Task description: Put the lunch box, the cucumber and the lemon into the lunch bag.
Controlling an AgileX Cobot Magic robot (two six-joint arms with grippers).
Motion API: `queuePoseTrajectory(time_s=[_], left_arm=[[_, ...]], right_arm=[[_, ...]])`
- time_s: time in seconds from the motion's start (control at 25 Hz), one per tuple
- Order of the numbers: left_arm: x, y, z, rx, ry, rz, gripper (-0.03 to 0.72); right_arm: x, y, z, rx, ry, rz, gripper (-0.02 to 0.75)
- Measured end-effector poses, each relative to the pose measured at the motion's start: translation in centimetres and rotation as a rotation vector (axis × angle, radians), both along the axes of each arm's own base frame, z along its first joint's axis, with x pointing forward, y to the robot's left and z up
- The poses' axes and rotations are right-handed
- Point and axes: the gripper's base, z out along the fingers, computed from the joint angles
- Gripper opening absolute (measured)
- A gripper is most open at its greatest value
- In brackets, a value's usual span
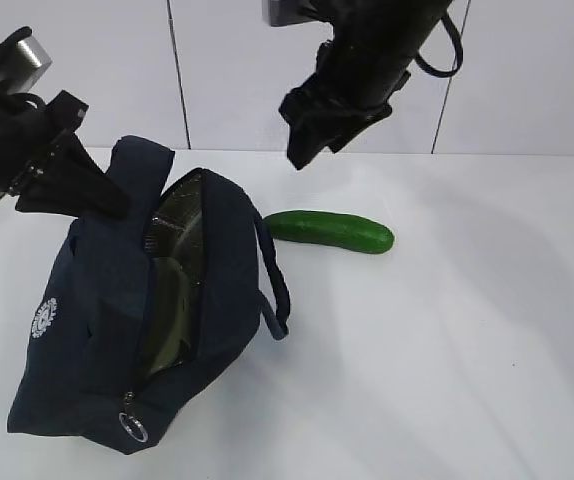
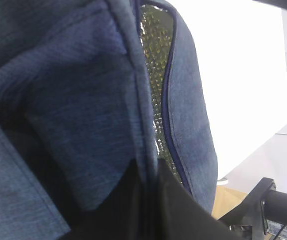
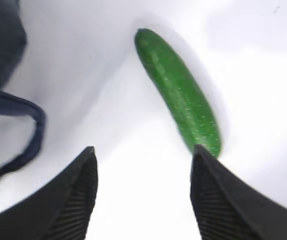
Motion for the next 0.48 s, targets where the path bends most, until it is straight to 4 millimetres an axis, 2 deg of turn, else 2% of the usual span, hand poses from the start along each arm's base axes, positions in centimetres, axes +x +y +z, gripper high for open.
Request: queuePoseTrajectory(time_s=[0.28, 0.48], left_arm=[[0.0, 0.0, 0.0, 0.003, -0.017, -0.019, 0.005], [-0.1, 0.0, 0.0, 0.004, -0.024, -0.032, 0.005]], right_arm=[[1.4, -1.7, -1.0, -0.265, -0.158, 0.141, 0.463], [2.9, -2.3, -3.4, -0.451, -0.234, 0.296, 0.463]])
